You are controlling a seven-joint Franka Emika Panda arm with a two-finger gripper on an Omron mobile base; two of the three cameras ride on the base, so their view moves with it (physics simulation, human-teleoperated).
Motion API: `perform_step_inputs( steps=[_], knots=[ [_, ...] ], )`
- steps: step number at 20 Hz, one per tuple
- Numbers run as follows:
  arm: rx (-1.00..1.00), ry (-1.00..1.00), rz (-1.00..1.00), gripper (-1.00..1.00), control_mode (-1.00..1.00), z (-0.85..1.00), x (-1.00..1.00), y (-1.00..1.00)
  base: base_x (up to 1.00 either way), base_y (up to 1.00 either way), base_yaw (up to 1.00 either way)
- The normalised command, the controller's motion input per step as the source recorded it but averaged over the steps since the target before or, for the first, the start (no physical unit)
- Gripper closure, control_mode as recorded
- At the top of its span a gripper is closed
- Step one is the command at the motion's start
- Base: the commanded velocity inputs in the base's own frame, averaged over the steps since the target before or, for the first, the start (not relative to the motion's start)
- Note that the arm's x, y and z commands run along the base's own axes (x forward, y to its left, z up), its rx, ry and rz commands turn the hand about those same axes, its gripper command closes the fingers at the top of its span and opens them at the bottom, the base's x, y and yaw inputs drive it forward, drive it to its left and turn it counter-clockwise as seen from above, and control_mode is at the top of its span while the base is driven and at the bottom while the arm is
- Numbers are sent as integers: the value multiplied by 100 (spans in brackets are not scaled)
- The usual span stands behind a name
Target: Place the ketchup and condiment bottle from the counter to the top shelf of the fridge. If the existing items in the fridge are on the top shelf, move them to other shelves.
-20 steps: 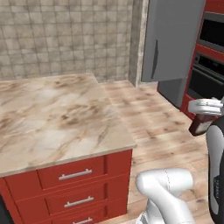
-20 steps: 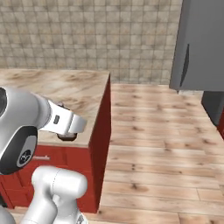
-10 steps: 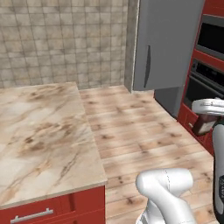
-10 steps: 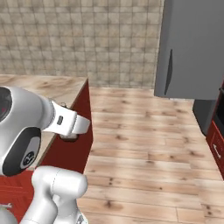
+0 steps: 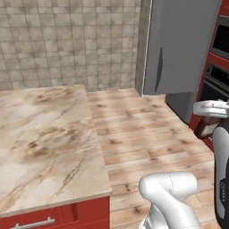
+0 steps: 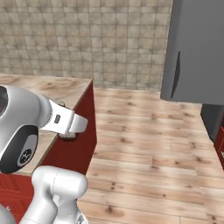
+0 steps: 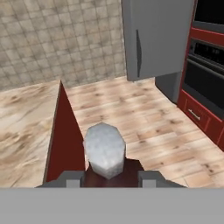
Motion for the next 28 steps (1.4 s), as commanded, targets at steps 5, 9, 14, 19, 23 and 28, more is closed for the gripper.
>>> perform_step_inputs(
  steps=[5, 9, 14, 19, 23, 28],
  knots=[
    [0, 0, 0, 100, 100, 0, 0, 0, 42, -88, 0],
    [0, 0, 0, 100, 100, 0, 0, 0, 86, -37, 0],
    [0, 0, 0, 100, 100, 0, 0, 0, 54, -66, -1],
    [0, 0, 0, 100, 100, 0, 0, 0, 100, 0, 0],
    [0, 0, 0, 100, 100, 0, 0, 0, 100, 14, 0],
    [0, 0, 0, 100, 100, 0, 0, 0, 100, 16, 0]
  ],
)
